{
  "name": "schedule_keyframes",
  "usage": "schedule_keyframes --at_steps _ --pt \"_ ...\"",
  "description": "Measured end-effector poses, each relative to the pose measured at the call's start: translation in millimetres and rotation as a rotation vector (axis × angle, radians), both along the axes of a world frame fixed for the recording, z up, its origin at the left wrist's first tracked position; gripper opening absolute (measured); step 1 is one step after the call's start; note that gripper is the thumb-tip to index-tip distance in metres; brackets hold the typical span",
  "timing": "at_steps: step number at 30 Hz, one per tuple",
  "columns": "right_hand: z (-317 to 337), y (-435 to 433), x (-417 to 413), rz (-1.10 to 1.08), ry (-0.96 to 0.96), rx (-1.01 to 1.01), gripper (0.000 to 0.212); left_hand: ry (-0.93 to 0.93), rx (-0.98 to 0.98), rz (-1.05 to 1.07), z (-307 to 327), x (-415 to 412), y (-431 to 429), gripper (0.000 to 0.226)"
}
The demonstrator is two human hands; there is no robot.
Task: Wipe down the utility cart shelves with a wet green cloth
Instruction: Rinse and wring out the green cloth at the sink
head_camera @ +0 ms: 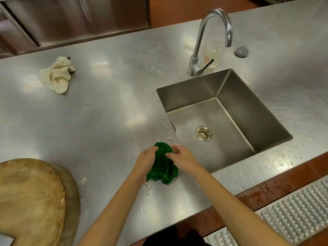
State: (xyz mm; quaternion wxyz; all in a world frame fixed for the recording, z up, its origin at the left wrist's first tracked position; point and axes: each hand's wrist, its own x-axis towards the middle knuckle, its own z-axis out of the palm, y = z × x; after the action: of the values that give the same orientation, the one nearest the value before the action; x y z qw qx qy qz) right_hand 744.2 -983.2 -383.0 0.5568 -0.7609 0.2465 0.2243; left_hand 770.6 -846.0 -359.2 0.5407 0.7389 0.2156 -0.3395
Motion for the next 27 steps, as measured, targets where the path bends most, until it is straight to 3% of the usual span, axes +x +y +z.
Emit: schedule_keyframes --at_steps 4,12,15,18,23,27 --pt "-13.1 1.4 2.5 0.038 0.065 -0.04 0.05 -0.008 0.024 -0.001 -11.1 4.1 0.2 0.037" --pt "-27.0 -4.3 3.9 0.02 0.185 -0.029 0.079 0.022 0.091 -0.034 -26.5 10.1 -0.5 0.018" --pt "-27.6 -10.4 1.9 0.093 0.226 -0.051 0.085 0.055 0.122 -0.044 -29.3 7.0 -1.5 0.03" --pt "-28.2 -15.8 -3.9 0.154 0.235 -0.054 0.085 0.092 0.181 -0.12 -33.8 0.3 -2.8 0.038" --pt "-31.0 -33.3 -8.8 0.213 0.217 -0.007 0.09 0.078 0.164 -0.143 -31.2 -0.9 -9.9 0.024" --pt "-31.7 -58.4 -12.9 0.243 0.181 0.086 0.07 0.042 0.143 -0.08 -12.2 5.4 -28.0 0.027"
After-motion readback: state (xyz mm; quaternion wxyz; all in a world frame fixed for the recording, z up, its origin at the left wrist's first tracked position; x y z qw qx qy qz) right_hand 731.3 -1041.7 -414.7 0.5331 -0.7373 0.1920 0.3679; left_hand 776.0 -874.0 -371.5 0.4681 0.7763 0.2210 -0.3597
